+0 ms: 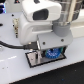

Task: Insert the blue gear onto the right peg, followed by the red gear

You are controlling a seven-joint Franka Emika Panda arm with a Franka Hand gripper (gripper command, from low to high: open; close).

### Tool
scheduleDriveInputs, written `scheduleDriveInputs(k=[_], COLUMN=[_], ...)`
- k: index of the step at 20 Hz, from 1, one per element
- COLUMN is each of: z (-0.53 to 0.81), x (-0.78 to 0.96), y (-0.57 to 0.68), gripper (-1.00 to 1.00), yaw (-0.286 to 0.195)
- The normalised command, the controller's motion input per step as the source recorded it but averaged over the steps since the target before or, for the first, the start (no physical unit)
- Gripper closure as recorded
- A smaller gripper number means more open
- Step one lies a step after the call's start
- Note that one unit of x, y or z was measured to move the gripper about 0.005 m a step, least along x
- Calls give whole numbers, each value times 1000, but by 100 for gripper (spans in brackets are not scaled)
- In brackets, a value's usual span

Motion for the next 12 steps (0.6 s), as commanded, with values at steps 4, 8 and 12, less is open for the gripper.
scheduleDriveInputs(k=[4,8,12], z=[-35,83,229], x=[21,-1,-35], y=[38,61,84], gripper=[-100,-100,-100], yaw=[0,0,0])
